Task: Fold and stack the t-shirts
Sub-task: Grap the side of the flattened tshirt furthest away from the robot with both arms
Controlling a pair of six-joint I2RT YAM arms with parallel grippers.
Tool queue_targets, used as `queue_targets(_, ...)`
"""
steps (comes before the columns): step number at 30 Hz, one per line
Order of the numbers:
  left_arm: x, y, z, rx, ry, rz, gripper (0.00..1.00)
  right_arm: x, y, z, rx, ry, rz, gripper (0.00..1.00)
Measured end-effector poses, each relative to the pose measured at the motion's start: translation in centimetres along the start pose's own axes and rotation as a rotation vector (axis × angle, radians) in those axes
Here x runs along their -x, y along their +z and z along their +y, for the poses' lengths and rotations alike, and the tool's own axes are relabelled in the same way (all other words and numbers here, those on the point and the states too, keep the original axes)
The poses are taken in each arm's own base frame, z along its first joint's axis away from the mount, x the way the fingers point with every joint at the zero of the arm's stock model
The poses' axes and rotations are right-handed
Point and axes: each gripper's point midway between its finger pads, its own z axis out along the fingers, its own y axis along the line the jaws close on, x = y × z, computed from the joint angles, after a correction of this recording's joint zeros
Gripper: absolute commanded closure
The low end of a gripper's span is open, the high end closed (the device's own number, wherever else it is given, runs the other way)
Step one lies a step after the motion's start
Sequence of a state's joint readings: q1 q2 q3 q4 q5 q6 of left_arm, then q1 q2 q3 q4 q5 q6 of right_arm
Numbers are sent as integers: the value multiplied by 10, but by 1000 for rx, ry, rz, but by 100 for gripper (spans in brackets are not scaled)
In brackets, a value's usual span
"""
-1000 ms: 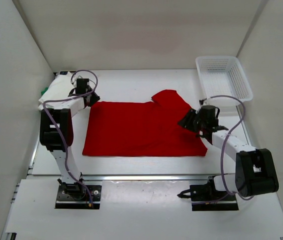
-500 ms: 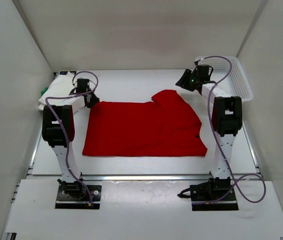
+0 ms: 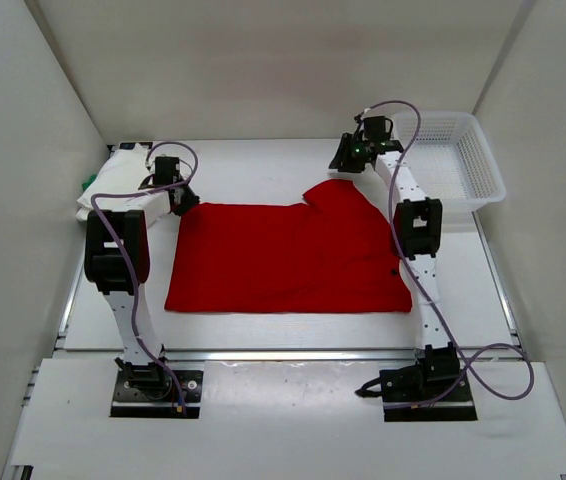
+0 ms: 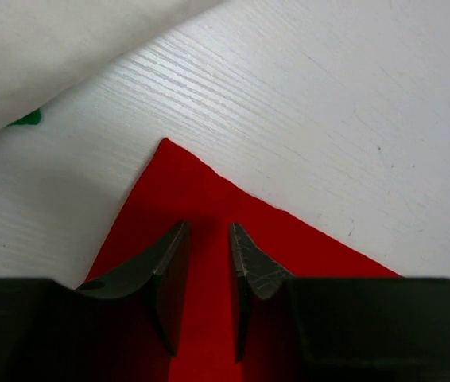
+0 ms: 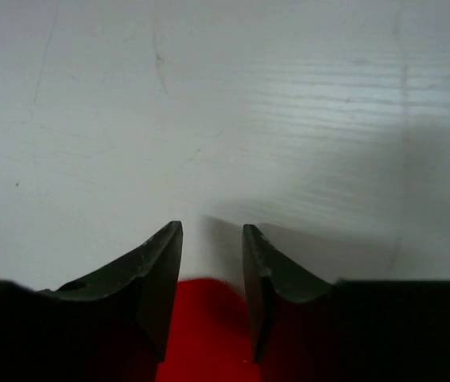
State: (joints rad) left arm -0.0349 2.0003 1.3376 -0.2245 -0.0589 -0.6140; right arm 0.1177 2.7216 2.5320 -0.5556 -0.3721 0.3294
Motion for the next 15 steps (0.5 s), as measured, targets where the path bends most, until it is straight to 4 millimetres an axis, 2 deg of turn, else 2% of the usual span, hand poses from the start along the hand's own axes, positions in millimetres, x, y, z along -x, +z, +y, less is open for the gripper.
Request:
queue_targets(2,0,0,0,0,0,0,63,-5,5,8,26,3,26,76)
queue_targets(6,0,0,0,-1,1,1,63,-20,2,10,15,19,90,65)
queue_targets(11,0,-1,-1,-6,2,0,63,-16,-13,-1,-85,-20,95,55)
queue_targets(15,2,-3,-4,-21,1,-7,63,-9,-31,-8,-159,-55,91,54)
